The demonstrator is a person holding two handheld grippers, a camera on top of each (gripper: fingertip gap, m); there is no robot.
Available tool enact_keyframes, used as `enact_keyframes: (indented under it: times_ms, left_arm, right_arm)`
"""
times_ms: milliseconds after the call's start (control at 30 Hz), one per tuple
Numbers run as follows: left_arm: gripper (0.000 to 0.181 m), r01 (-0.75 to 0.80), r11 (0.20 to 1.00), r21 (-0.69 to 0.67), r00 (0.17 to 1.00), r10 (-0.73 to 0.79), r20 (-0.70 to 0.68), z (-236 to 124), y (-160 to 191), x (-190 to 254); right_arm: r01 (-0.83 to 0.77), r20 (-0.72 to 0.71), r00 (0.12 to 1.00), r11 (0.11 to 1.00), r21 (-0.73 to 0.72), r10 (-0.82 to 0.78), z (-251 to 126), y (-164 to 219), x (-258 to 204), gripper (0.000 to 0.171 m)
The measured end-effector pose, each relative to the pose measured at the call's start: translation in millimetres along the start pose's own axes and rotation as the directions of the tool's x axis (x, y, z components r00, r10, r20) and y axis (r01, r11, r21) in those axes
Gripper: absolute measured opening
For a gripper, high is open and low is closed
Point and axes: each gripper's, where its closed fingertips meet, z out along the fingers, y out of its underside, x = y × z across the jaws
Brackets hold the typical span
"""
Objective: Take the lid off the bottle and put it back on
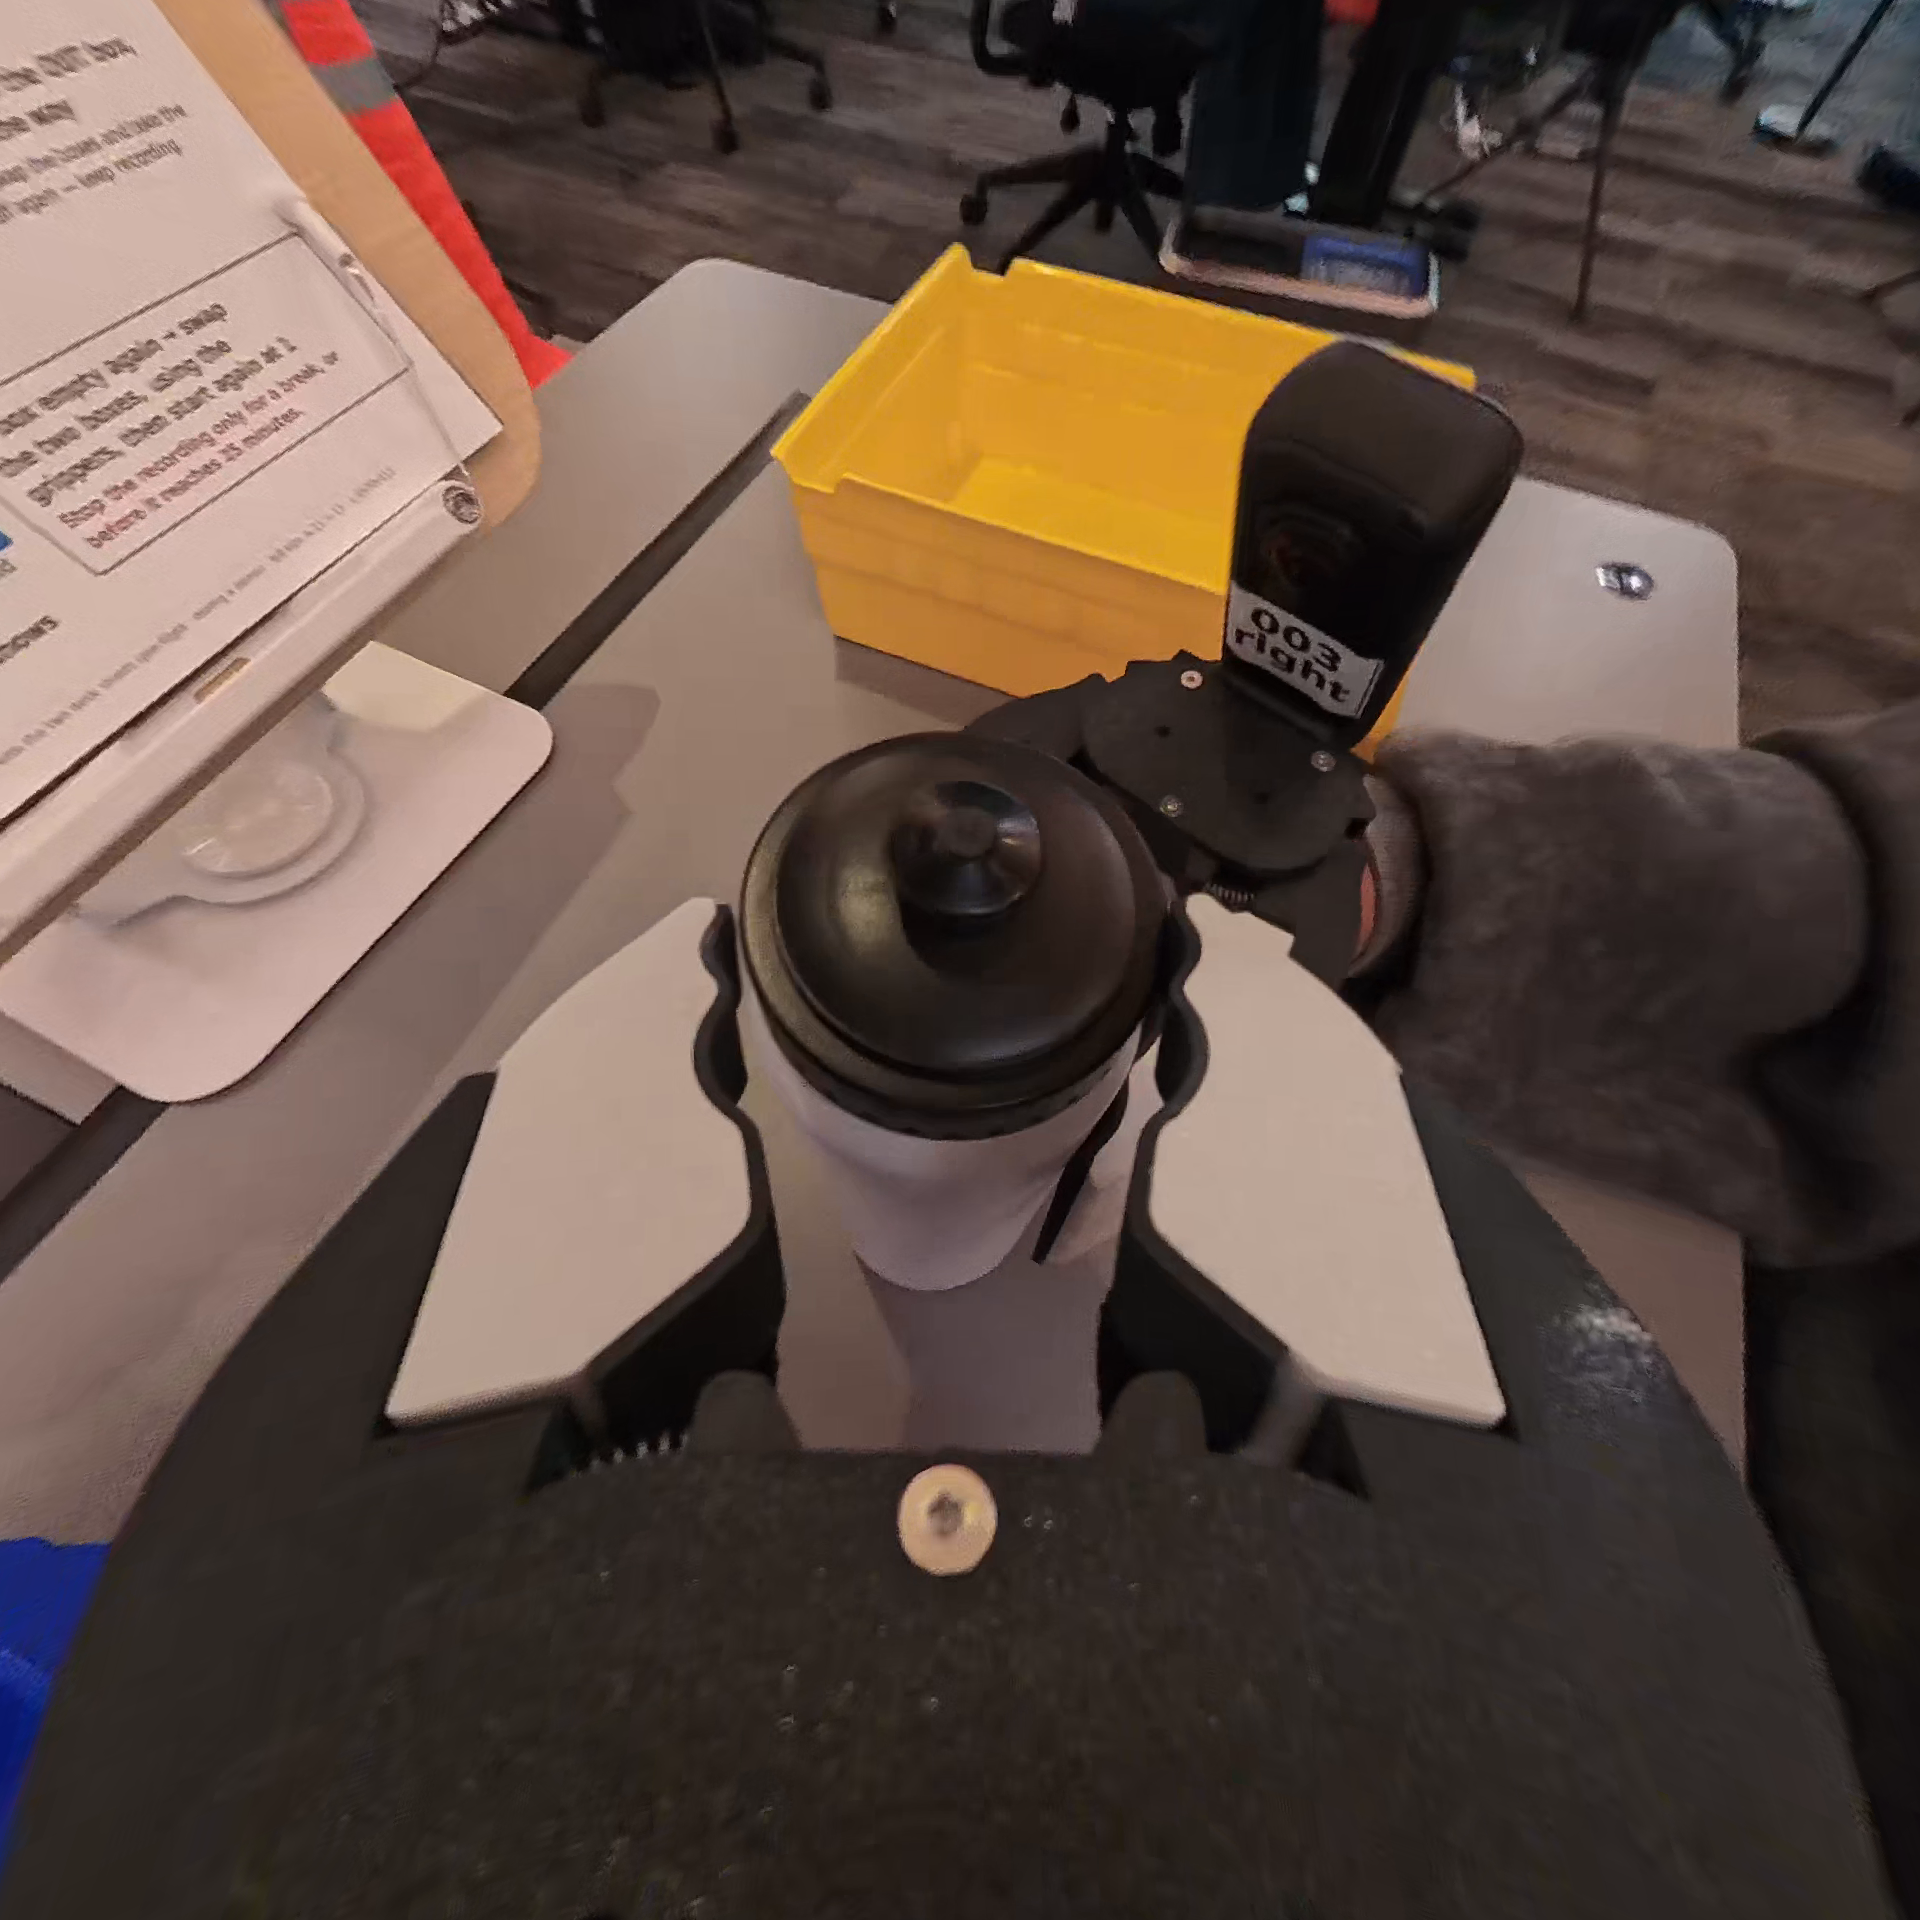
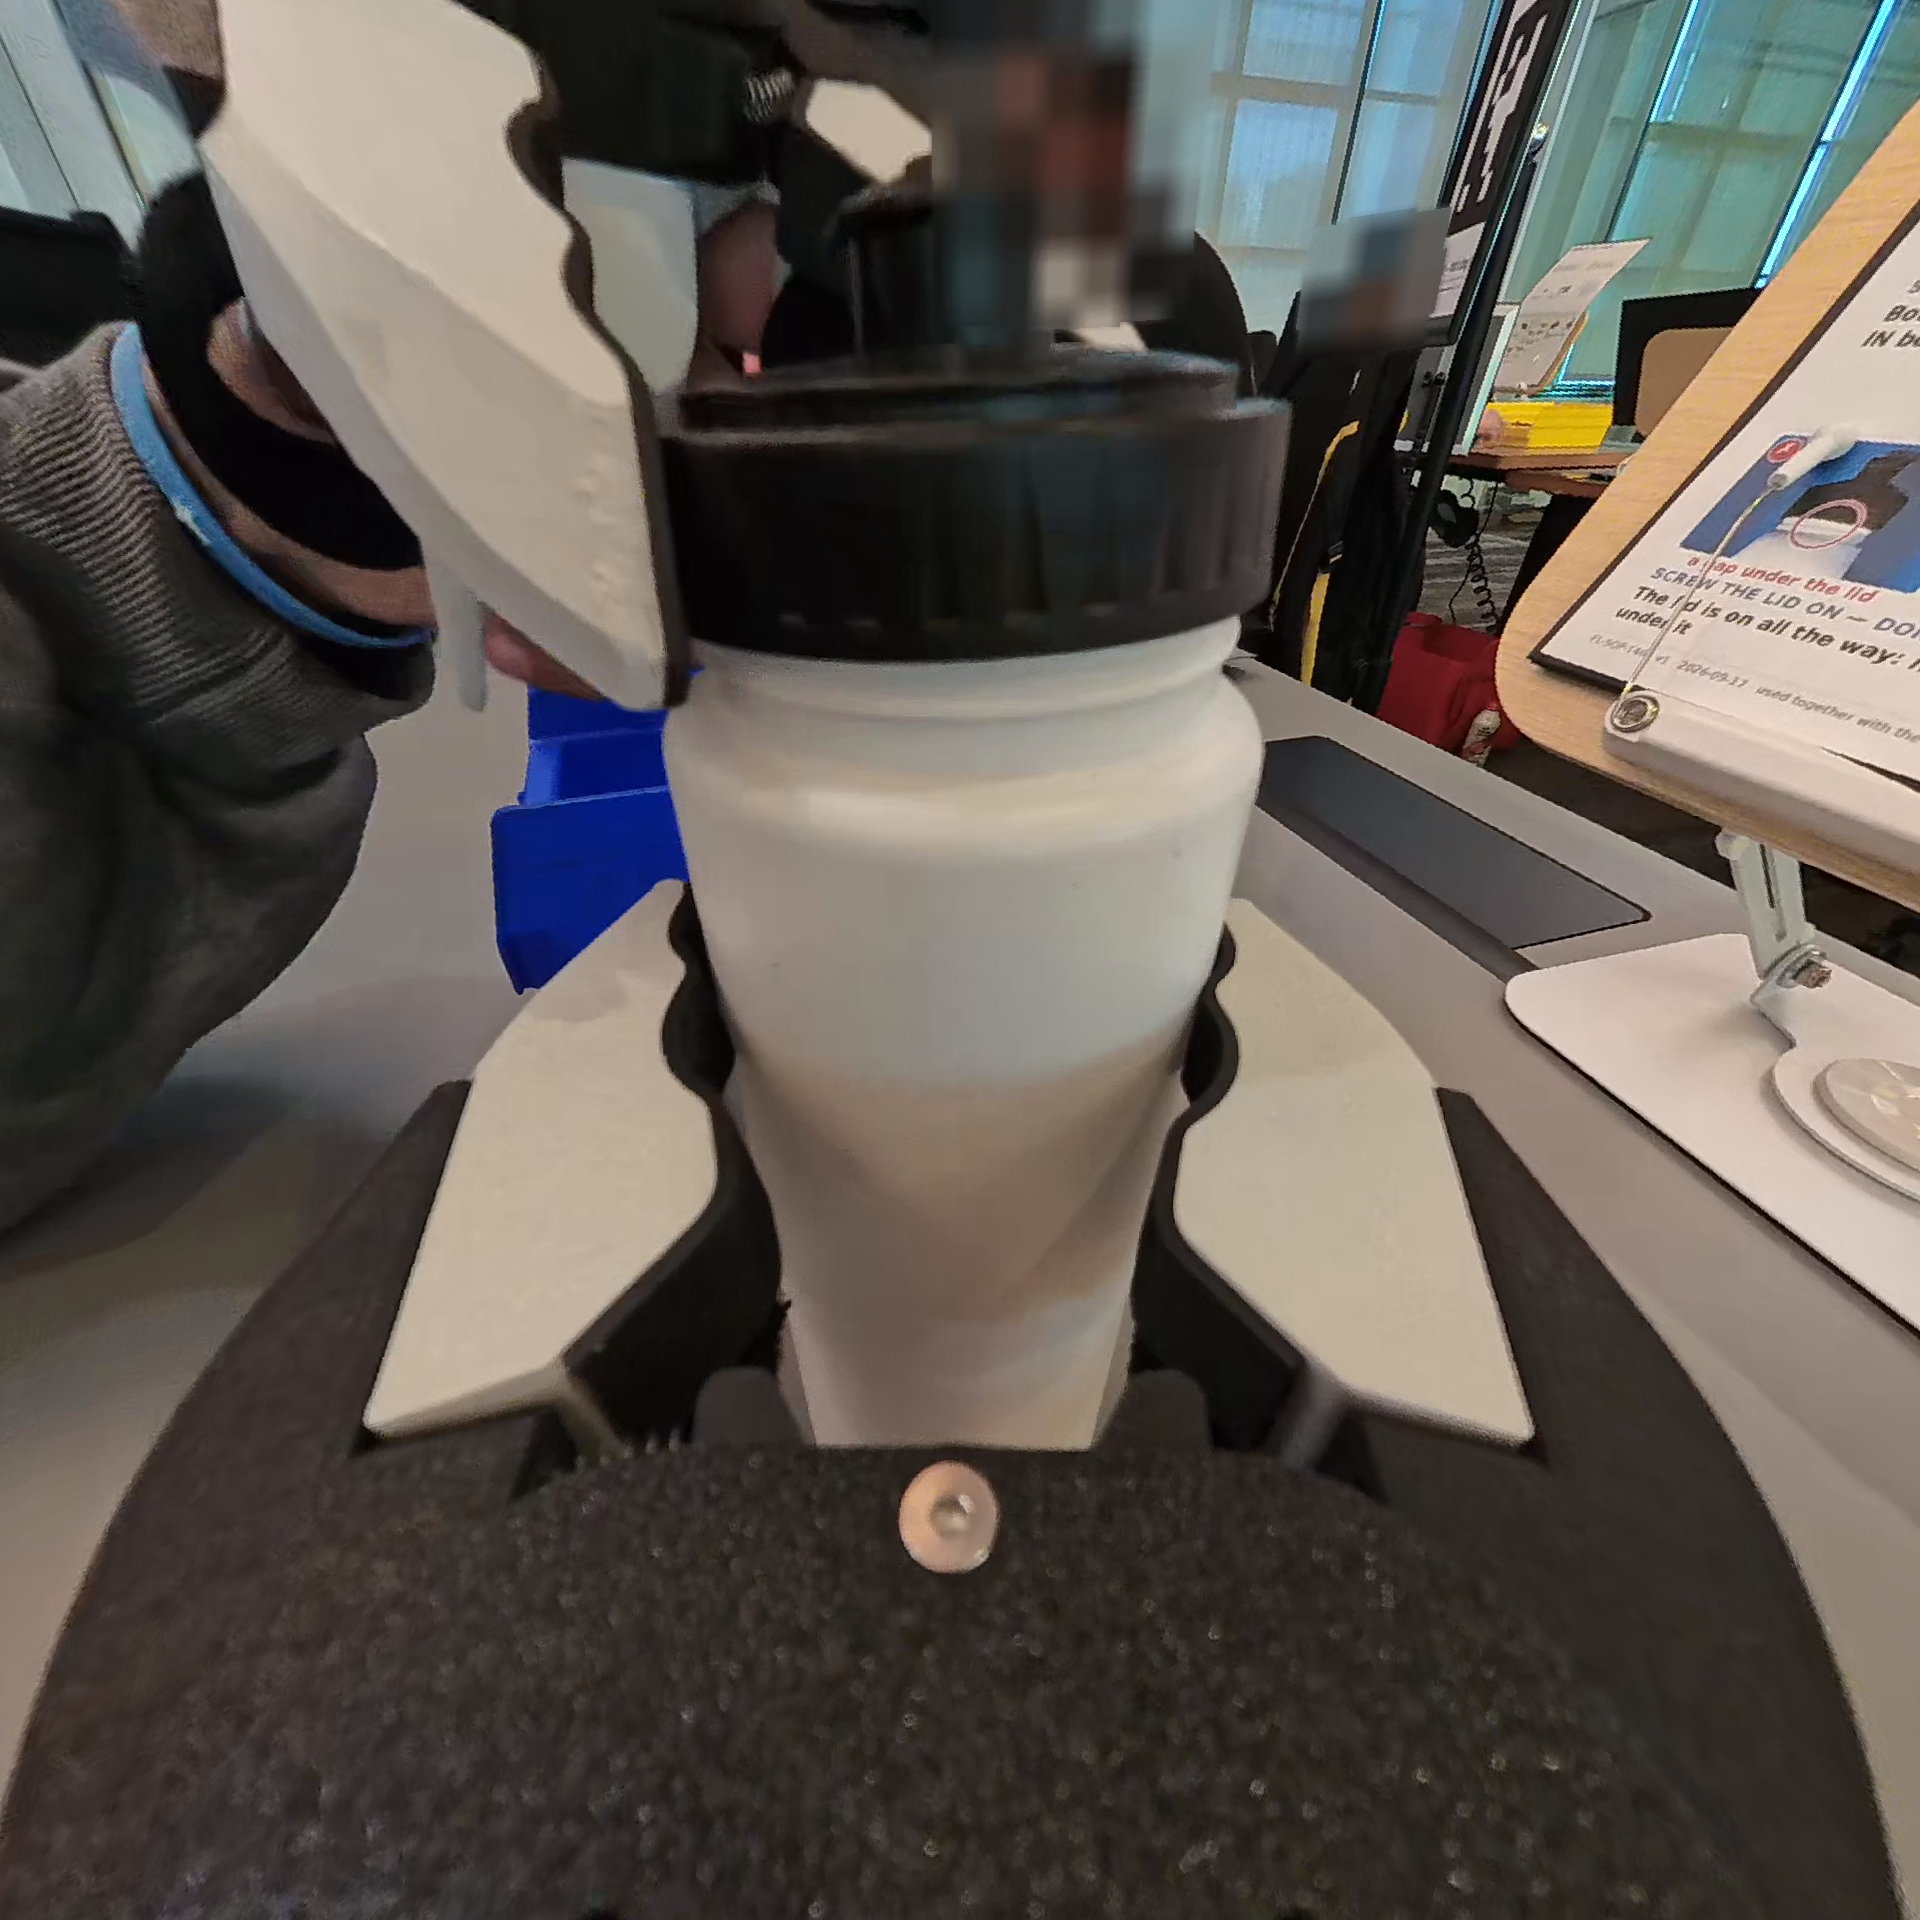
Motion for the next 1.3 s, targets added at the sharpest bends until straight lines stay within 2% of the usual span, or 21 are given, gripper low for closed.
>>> enact_keyframes:
  times_ms: [100,233,300,400,467,533,900,1100,1300]
  left_arm:
    - [0.102,0.036,0.993,0.110,0.993,-0.048,0.109,-2.7,-2.0,-4.0]
    - [0.103,0.145,0.922,0.359,0.947,-0.234,0.219,-10.4,-11.5,-3.9]
    - [0.100,0.172,0.900,0.401,0.897,-0.311,0.315,-9.6,-6.4,-10.0]
    - [0.092,0.154,0.887,0.436,0.855,-0.340,0.391,-4.5,-7.3,-9.7]
    - [0.085,0.150,0.904,0.399,0.830,-0.334,0.446,2.7,-2.6,-14.1]
    - [0.079,0.147,0.909,0.389,0.836,-0.325,0.443,8.2,-3.4,-13.3]
    - [0.077,0.167,0.963,0.212,0.799,-0.258,0.544,-3.1,-1.5,-12.9]
    - [0.078,0.270,0.957,0.103,0.848,-0.287,0.445,4.9,1.6,-8.1]
    - [0.078,0.232,0.972,0.036,0.892,-0.227,0.390,9.8,6.9,-10.3]
  right_arm:
    - [-0.001,-0.009,1.000,1.000,-0.002,0.001,-0.1,0.1,1.3,0.087]
    - [-0.001,-0.010,1.000,1.000,-0.001,0.001,-0.1,0.1,1.4,0.087]
    - [-0.002,-0.011,1.000,1.000,0.001,0.002,0.0,0.1,1.4,0.087]
    - [-0.002,-0.011,1.000,1.000,0.000,0.002,-0.1,0.1,1.4,0.087]
    - [-0.002,-0.013,1.000,1.000,-0.001,0.002,-0.1,0.2,1.5,0.087]
    - [-0.002,-0.013,1.000,1.000,0.000,0.002,-0.2,0.2,1.5,0.087]
    - [-0.002,-0.013,1.000,1.000,-0.002,0.002,0.2,0.1,1.4,0.087]
    - [-0.002,-0.012,1.000,1.000,-0.004,0.002,-0.1,0.2,1.4,0.087]
    - [-0.003,-0.014,1.000,1.000,-0.005,0.003,-0.4,0.3,1.7,0.087]
